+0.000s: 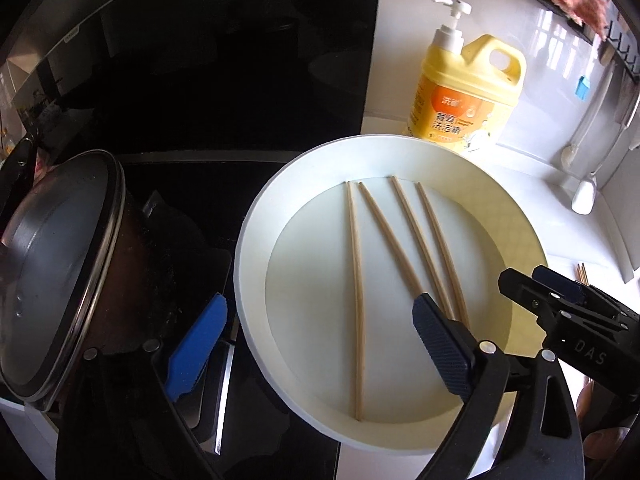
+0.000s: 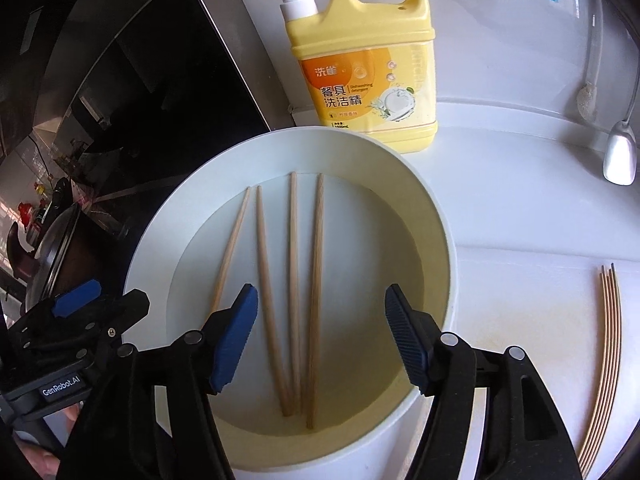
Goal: Organize utensils
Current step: 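Withdraw the right tool from the basin back to the cutting board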
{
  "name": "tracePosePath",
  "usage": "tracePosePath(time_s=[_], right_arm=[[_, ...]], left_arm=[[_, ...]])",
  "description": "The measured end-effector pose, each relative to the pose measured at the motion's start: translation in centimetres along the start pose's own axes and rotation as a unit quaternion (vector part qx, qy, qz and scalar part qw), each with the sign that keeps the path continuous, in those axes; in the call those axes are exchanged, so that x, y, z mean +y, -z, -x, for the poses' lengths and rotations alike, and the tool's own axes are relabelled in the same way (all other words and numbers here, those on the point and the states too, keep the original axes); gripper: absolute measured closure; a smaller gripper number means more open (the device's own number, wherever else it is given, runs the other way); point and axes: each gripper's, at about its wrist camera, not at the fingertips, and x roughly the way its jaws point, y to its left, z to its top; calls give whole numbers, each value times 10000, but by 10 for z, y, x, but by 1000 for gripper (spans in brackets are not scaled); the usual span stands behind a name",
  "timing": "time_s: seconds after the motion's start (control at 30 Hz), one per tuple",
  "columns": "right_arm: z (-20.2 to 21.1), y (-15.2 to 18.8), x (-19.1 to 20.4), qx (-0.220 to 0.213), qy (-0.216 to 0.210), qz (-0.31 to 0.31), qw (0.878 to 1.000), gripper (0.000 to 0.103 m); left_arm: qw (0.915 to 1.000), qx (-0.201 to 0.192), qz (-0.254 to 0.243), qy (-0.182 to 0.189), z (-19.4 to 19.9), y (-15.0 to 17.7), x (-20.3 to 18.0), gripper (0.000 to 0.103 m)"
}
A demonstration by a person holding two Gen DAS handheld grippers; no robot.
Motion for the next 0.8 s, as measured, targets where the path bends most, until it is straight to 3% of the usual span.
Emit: tracePosePath(time_s=[0.2,0.4,0.8], right_arm=[[28,15,-21,-137,156,-290,9994,37],[60,36,-61,-251,512,-620,9964,36],[126,94,-195,-376,1036,-1228,9863,35]], left_arm=[[9992,-105,-374,61,14,8,-24,10],[9975,-176,-557,404,31,18,-65,10],[9916,-142,-915,902,49,51,-199,9]])
